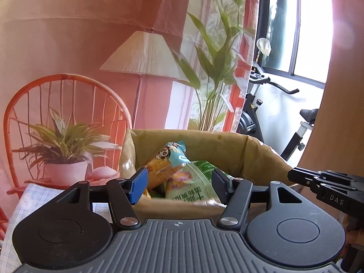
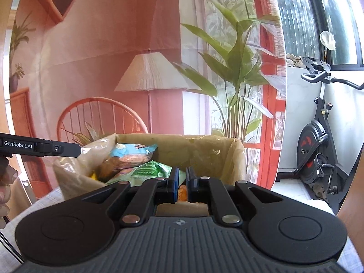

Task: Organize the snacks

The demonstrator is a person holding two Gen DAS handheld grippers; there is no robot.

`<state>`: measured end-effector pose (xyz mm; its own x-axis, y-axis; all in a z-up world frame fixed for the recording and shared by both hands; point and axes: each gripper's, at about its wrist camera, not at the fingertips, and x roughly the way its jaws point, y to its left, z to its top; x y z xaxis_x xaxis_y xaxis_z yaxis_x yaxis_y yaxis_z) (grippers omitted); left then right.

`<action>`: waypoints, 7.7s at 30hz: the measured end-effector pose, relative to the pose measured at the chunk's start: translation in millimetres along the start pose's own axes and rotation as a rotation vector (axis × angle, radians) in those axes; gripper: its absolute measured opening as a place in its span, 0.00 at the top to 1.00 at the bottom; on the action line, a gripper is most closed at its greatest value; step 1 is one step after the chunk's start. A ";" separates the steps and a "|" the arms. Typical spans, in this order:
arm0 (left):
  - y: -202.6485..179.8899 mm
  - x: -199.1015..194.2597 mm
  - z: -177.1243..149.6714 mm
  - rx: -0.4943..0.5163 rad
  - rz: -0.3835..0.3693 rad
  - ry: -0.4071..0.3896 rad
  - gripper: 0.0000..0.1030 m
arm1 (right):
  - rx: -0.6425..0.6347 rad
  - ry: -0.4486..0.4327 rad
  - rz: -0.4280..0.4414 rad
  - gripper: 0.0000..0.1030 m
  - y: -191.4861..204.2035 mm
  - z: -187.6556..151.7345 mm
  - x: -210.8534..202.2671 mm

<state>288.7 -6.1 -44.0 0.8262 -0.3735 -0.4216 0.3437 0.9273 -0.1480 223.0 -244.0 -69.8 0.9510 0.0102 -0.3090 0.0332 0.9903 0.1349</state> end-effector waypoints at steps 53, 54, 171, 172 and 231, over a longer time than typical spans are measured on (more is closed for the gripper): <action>24.2 34.4 -135.2 -0.188 0.016 0.300 0.38 | -0.461 0.484 0.253 0.23 16.1 -155.1 69.2; 24.5 34.6 -135.7 -0.190 0.016 0.302 0.38 | -0.452 0.490 0.248 0.23 16.8 -154.8 69.5; -27.9 4.0 -184.8 0.083 -0.119 0.402 0.53 | 0.095 0.570 0.036 0.52 -3.6 -160.2 21.7; -27.4 2.5 -183.5 0.082 -0.117 0.398 0.53 | 0.093 0.574 0.036 0.52 -3.4 -160.9 22.9; -49.0 -42.7 -60.2 0.084 -0.178 -0.010 0.53 | -0.023 0.154 0.034 0.60 25.7 -17.8 -53.6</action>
<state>209.7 -34.2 -72.6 0.7532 -0.5323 -0.3865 0.5208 0.8414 -0.1441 167.4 -216.7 -66.5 0.8931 0.0634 -0.4453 -0.0074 0.9919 0.1265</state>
